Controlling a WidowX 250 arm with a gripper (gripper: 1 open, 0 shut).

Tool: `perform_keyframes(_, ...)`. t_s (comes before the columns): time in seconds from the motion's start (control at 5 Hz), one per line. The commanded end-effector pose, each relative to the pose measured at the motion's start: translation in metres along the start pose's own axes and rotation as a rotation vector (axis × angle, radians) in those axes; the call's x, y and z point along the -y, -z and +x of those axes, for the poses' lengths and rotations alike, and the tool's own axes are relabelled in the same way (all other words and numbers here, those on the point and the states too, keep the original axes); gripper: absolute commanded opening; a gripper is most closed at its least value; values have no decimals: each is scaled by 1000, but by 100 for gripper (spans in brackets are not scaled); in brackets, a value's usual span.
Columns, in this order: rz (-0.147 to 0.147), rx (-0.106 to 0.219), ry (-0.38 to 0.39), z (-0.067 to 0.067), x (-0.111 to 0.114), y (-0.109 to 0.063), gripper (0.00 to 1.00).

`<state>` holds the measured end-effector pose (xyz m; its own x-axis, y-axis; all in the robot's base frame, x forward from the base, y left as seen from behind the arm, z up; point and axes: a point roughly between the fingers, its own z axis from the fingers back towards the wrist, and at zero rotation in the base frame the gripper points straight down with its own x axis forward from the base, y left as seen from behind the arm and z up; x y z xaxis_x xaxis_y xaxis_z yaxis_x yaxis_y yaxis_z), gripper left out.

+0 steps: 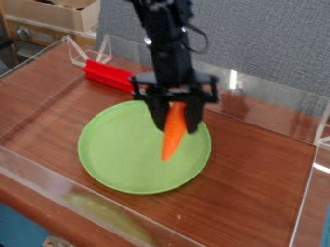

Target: Put the carrot on the right side

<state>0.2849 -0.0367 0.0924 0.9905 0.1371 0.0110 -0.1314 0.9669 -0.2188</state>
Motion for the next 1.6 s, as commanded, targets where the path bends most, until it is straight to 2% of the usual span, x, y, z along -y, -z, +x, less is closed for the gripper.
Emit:
perform_keyframes(0.0, -4, 80, -1, 7, -5, -17, 0)
perform_keyframes(0.4, -7, 102, -44, 19, -25, -18, 0)
perform_keyframes(0.6, -12, 111, -43, 25, -28, -16, 100)
perform_keyframes(0.8, -9, 118, -36, 30, -29, -15, 0)
perform_keyframes(1.0, -8, 127, -33, 33, -30, -16, 0)
perform_keyframes(1.2, -12, 133, -34, 35, -31, -16, 100)
perform_keyframes(1.4, -16, 138, -35, 36, -32, -17, 100)
